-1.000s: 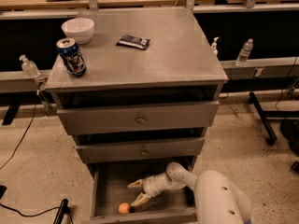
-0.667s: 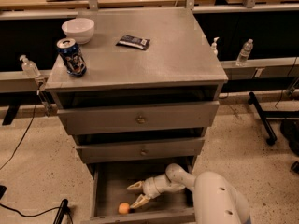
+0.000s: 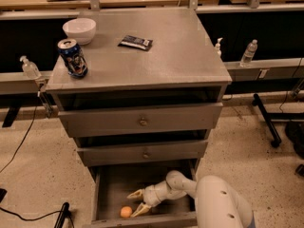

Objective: Pick orange from bottom drawer and place on counter

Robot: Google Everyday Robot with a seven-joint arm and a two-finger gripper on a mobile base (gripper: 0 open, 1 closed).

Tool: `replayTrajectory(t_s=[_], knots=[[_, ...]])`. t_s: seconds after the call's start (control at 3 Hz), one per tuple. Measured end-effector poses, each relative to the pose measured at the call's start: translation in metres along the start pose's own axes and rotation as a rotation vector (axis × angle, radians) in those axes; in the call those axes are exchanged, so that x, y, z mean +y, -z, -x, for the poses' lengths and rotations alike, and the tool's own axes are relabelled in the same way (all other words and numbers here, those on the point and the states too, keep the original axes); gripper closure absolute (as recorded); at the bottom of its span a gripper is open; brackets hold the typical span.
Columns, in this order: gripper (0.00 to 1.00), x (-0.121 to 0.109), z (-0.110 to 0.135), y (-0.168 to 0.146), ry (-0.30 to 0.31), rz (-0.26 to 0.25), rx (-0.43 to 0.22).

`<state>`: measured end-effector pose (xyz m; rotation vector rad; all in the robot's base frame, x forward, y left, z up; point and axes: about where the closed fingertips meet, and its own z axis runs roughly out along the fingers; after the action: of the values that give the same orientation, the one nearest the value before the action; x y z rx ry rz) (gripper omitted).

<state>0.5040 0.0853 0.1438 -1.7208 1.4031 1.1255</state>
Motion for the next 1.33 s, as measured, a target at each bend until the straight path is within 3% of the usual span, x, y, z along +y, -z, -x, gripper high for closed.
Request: replayTrajectory(t_s=[0.67,1.33], knots=[[0.42,-0.002,-0.004,-0.020,-0.009,0.048,0.020],[0.99,-0.007,-0.007,-0.027,-0.027,0.090,0.041]])
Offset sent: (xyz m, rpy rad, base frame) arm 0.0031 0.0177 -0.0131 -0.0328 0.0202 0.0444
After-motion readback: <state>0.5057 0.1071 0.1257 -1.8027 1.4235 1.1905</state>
